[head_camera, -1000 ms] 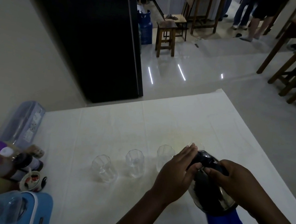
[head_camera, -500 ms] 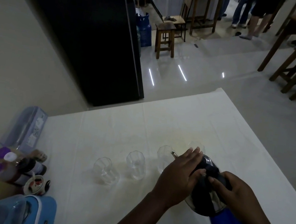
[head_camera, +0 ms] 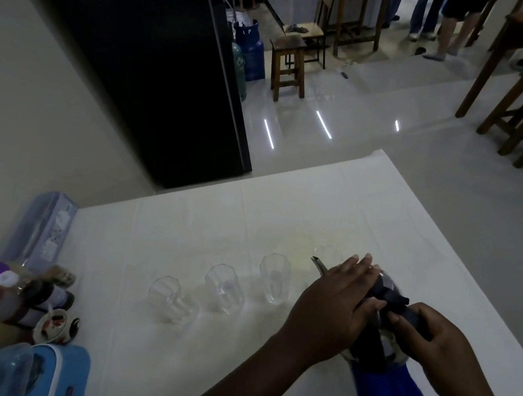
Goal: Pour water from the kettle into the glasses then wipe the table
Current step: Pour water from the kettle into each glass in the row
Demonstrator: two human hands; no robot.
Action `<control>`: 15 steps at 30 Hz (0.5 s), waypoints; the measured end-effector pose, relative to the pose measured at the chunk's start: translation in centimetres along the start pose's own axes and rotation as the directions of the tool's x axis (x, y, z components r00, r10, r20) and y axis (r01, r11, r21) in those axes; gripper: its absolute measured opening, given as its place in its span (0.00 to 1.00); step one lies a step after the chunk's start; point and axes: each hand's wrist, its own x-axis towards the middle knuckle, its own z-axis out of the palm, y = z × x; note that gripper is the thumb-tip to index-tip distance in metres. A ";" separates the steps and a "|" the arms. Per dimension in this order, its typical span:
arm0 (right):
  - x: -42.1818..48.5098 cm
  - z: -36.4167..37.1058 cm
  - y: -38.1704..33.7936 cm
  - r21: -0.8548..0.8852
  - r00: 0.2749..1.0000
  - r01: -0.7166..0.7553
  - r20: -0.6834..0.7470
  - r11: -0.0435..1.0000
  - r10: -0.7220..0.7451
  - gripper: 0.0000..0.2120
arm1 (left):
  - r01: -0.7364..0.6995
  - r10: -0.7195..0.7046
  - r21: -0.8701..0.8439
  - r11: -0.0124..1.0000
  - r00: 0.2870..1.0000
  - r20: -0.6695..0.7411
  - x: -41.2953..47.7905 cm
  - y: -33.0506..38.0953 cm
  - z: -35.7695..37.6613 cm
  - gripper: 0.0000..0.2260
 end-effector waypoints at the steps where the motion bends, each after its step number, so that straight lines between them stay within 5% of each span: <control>1: 0.1 -0.6 0.0 -0.014 1.000 0.011 -0.003 1.000 -0.011 0.10 | 0.003 -0.003 -0.005 1.000 1.000 0.002 0.4 0.3 0.3 0.21; 15: 4.6 -5.2 1.5 -0.206 0.997 0.071 0.037 0.976 -0.065 0.11 | 0.185 -0.183 -0.094 0.978 0.983 0.024 4.3 1.7 3.9 0.29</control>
